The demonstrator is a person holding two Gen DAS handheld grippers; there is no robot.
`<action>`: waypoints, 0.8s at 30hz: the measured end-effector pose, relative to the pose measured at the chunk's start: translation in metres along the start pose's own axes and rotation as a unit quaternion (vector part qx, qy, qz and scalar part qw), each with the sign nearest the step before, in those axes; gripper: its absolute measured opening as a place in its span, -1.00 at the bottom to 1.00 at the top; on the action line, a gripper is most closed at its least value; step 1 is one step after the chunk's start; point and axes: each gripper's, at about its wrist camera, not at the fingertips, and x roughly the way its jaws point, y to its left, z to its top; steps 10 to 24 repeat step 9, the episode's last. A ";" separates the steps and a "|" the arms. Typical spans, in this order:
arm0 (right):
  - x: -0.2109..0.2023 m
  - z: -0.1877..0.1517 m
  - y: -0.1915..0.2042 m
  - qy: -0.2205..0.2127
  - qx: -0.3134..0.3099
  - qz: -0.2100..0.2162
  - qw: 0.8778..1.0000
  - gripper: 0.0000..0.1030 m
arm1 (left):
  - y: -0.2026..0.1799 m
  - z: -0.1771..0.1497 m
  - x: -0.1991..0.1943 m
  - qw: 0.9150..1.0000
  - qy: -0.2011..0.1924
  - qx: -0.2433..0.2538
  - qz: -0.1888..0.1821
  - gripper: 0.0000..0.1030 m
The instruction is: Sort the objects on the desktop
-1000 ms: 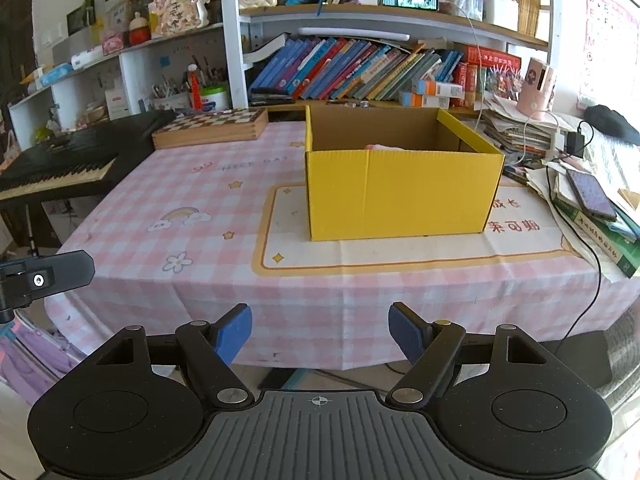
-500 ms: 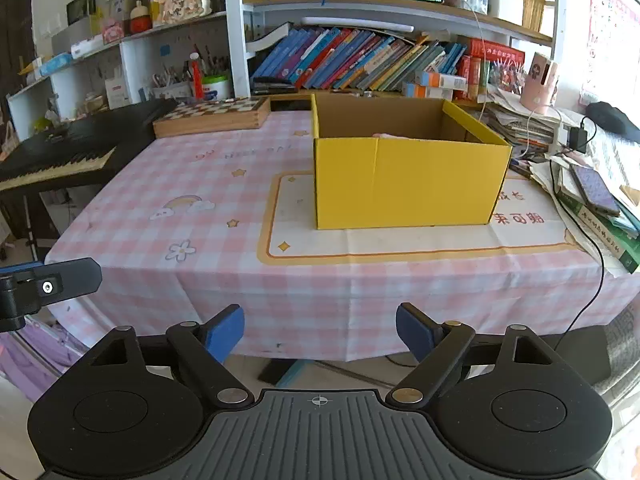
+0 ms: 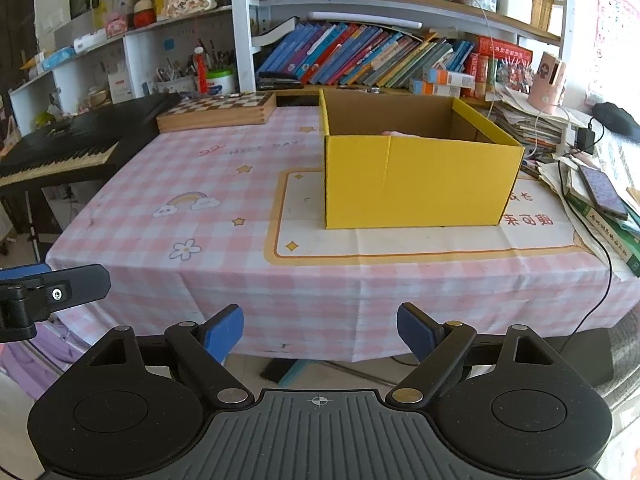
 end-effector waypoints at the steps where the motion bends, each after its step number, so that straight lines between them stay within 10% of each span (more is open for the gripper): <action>1: 0.000 0.000 0.000 0.001 -0.001 0.000 1.000 0.68 | 0.000 0.000 0.000 1.000 0.000 -0.001 -0.001 1.00; 24: 0.004 0.001 0.002 0.005 -0.002 0.002 1.000 0.68 | 0.003 0.001 0.004 1.000 0.004 0.002 0.003 1.00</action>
